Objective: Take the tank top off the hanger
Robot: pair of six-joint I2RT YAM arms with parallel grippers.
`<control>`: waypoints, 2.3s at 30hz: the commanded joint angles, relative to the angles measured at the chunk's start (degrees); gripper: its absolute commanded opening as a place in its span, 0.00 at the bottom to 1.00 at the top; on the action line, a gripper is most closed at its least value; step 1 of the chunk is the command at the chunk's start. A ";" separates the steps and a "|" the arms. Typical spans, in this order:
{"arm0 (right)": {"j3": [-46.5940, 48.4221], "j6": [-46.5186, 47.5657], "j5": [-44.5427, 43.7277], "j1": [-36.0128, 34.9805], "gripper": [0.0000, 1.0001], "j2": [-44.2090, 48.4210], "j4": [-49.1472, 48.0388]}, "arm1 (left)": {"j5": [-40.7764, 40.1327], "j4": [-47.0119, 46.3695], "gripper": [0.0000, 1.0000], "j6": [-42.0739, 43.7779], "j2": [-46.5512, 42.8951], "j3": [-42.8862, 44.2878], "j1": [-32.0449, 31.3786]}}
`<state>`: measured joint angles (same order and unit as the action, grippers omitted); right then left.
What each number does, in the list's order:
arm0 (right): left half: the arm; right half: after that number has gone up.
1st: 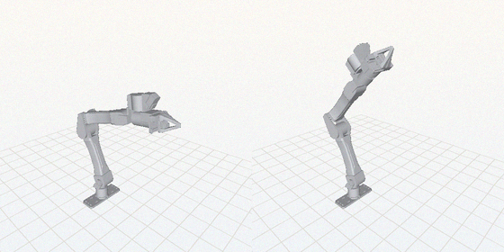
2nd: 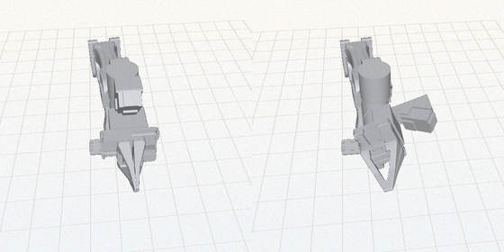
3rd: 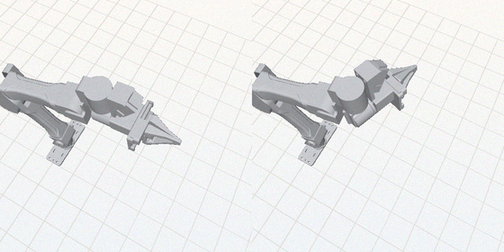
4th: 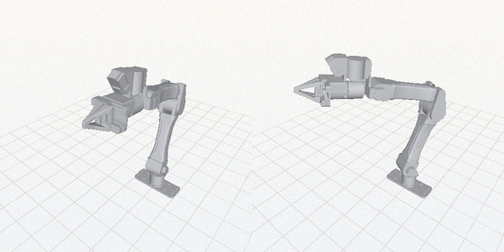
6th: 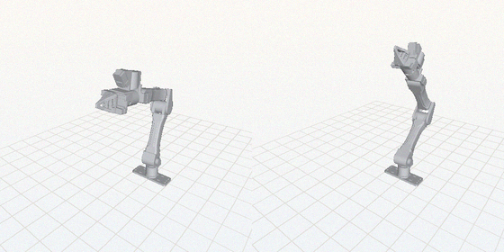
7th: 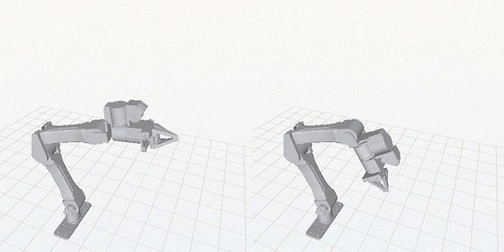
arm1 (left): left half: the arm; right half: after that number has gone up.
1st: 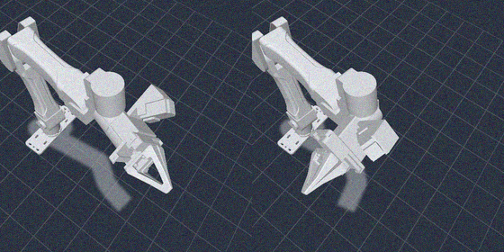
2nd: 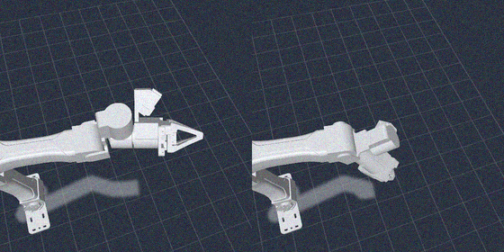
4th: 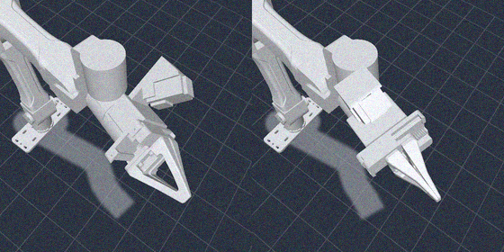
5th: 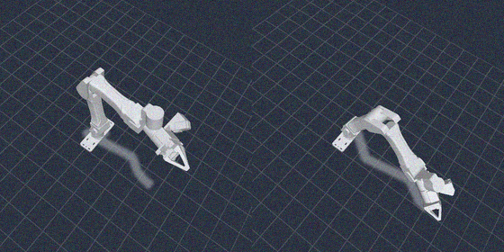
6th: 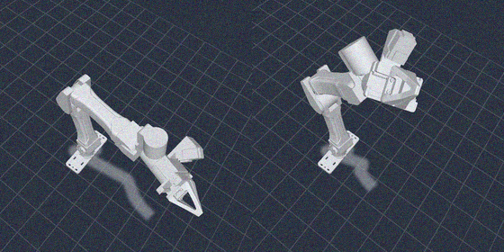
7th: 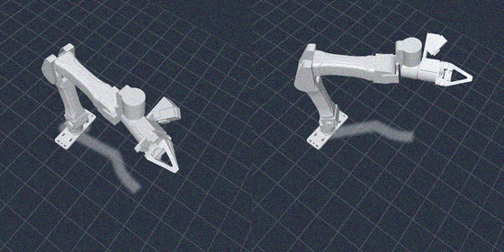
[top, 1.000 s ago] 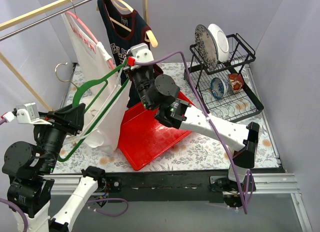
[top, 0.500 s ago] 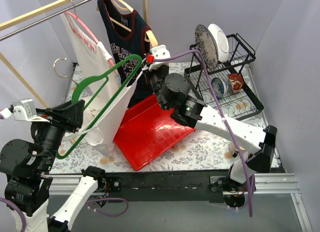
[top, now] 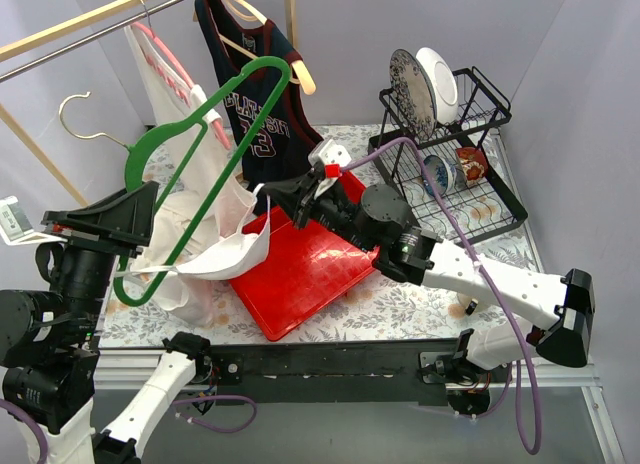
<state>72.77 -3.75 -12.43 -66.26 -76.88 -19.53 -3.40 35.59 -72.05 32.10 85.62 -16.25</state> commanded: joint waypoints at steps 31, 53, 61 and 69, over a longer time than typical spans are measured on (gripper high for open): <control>8.10 1.28 30.71 -10.47 0.20 -23.93 -21.43 | -7.13 -6.50 0.00 -2.66 5.43 -1.34 -0.10; 6.94 9.72 37.83 -15.13 0.01 -18.39 9.06 | -23.59 -10.54 0.00 5.96 2.97 -7.58 -0.10; 15.19 12.18 33.70 -16.53 0.01 -21.38 20.83 | -23.85 -13.62 0.00 6.66 0.87 -10.12 -0.10; 15.12 10.34 30.27 -16.71 0.01 -18.84 20.67 | -25.52 -12.83 0.00 7.63 0.77 -8.20 -0.10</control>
<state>85.76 7.11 19.81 -82.76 -97.84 0.80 -27.20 24.38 -65.84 32.84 75.48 -16.27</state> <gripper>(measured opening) 0.035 0.363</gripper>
